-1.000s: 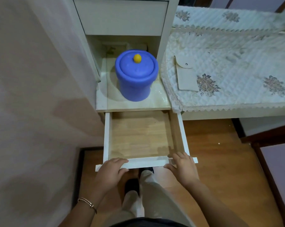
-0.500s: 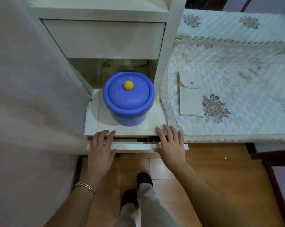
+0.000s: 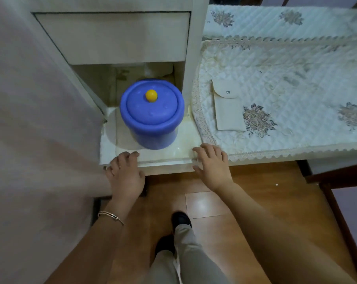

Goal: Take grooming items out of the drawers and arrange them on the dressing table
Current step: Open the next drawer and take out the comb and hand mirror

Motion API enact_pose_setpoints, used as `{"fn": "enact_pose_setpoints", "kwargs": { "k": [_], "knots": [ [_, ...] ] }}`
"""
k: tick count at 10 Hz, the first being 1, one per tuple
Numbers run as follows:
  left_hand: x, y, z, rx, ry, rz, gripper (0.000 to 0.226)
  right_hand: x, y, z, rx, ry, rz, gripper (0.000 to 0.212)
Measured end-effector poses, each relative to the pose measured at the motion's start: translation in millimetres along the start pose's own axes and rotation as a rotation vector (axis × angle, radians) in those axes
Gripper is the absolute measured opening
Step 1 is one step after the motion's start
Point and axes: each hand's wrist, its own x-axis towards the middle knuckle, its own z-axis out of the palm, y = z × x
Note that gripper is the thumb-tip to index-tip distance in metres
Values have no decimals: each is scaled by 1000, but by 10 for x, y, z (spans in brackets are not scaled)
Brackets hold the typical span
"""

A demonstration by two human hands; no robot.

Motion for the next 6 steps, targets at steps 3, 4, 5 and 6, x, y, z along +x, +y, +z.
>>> {"fn": "enact_pose_setpoints", "kwargs": {
  "k": [3, 4, 5, 6],
  "knots": [
    [-1476, -625, 382, -337, -764, 93, 17, -2249, 236, 73, 517, -333, 793, 35],
    [-1794, -739, 617, -451, -869, 8, 28, -3082, 280, 246, 759, -404, 1141, 17],
    [-2411, -1217, 990, -396, -1004, 133, 28, -3804, 379, 480, 884, -397, 1362, 18],
    [-3118, -1646, 1187, -411, -1058, 86, 28, -4277, 520, 615, 920, -380, 1465, 42]
  ]
}}
